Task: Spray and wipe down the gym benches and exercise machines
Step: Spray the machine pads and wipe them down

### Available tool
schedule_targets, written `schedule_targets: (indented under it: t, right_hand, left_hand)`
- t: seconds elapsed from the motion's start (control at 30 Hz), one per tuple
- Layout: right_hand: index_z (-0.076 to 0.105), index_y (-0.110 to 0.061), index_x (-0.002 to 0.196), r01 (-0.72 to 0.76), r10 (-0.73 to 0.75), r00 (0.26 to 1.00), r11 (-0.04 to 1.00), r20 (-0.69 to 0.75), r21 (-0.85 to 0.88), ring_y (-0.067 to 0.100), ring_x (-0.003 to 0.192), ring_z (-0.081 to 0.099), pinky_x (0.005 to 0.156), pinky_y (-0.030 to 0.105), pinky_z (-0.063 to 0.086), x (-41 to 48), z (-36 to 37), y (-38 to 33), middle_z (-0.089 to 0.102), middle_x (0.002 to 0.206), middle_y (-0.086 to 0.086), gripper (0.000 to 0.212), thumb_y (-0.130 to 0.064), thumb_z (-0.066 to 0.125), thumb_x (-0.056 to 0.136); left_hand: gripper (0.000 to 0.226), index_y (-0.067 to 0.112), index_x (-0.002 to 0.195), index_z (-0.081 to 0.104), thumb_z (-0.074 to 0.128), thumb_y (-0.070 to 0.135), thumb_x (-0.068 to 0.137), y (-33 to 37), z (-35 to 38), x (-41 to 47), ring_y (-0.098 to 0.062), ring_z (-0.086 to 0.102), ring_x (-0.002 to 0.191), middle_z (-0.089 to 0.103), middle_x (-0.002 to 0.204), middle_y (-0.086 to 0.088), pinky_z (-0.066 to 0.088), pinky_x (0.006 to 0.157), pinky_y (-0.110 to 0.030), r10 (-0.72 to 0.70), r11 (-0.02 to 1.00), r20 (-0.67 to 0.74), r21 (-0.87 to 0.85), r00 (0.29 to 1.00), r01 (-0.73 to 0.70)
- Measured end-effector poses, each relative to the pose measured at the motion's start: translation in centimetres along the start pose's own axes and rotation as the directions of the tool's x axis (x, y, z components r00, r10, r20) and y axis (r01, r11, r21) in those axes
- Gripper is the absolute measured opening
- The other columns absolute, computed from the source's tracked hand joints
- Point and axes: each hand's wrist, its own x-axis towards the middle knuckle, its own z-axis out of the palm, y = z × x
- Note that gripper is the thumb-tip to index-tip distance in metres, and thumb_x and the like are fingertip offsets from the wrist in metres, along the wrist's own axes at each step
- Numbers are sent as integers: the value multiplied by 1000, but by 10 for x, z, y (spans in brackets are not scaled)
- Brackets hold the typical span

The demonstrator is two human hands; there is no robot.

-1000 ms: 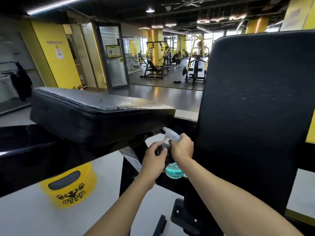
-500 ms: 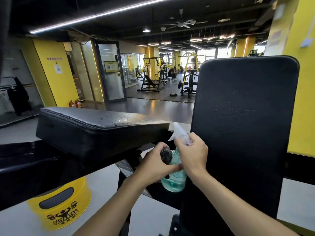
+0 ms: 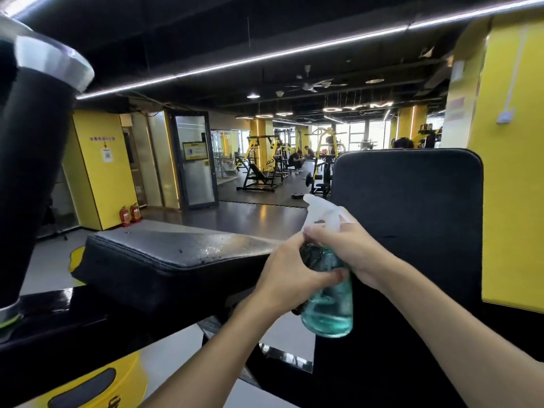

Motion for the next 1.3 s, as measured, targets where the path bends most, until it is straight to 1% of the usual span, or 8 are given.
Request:
schedule_targets:
  t: [0.1, 0.23, 0.53, 0.67, 0.73, 0.9, 1.13, 1.3]
  right_hand:
    - [72, -7, 105, -31, 31, 1000, 998, 3, -45, 32, 87, 71, 77, 44, 58, 8, 1, -25, 74, 95, 17, 24, -6, 63, 83]
    - [71, 2, 99, -99, 92, 985, 994, 148, 46, 31, 74, 66, 81, 50, 54, 11, 3, -50, 73, 85, 17, 19, 5, 60, 83]
    - [66, -1, 110, 1, 240, 752, 931, 614, -365, 12, 60, 69, 55, 22, 54, -1, 28, -107, 77, 81, -1, 22, 0, 49, 96]
    - [66, 9, 111, 41, 313, 704, 878, 637, -477, 13, 62, 68, 68, 30, 54, 1, 40, -123, 75, 75, -5, 30, 4, 43, 93]
    - [67, 8, 111, 88, 329, 696, 843, 638, -531, 19, 72, 69, 80, 36, 53, 2, 40, -121, 77, 84, -4, 32, 4, 43, 91]
    - [72, 4, 92, 104, 345, 744, 786, 572, -609, 20, 69, 65, 65, 24, 52, 5, 35, -107, 75, 88, 17, 24, -1, 49, 88]
    - [72, 6, 97, 89, 363, 768, 754, 527, -650, 19, 69, 66, 81, 41, 52, 13, 19, -103, 73, 70, -1, 25, 0, 48, 88]
    - [71, -3, 83, 0, 421, 811, 693, 406, -721, 18, 60, 64, 63, 34, 48, 25, 12, -86, 74, 72, 7, 22, 0, 49, 85]
  left_hand:
    - [35, 37, 101, 62, 84, 47, 75, 18, -16, 0, 7, 63, 81, 67, 85, 22, 49, 73, -16, 35, 998, -35, 55, 999, -33]
    - [20, 25, 77, 65, 70, 39, 90, 45, -51, -10, -14, 61, 63, 64, 65, 7, 50, 62, -32, 80, 996, -278, 59, 957, -67]
    - [29, 0, 85, 66, 64, 28, 94, 81, -151, -39, -17, 62, 70, 69, 86, -17, 51, 62, -18, 2, 997, -667, -57, 745, -54]
    - [26, 8, 83, 65, 63, 31, 93, 66, -169, -40, -26, 66, 77, 69, 81, -12, 59, 75, -45, -76, 997, -755, -74, 651, 31]
    - [24, 11, 83, 64, 62, 32, 94, 62, -168, -40, -18, 62, 69, 66, 74, -3, 54, 66, -35, -66, 998, -790, -48, 610, 46]
    - [18, 11, 91, 65, 61, 29, 95, 58, -168, -37, -8, 59, 66, 63, 75, 5, 45, 62, -24, -137, 990, -856, -134, 498, 42]
    - [20, 12, 87, 66, 61, 30, 95, 56, -167, -32, -4, 58, 65, 64, 75, 5, 43, 60, -20, -90, 996, -866, -84, 493, 34]
    - [17, 17, 84, 65, 63, 29, 96, 60, -158, -32, -2, 57, 63, 63, 71, 8, 44, 60, -17, 20, 1000, -826, 16, 564, -12]
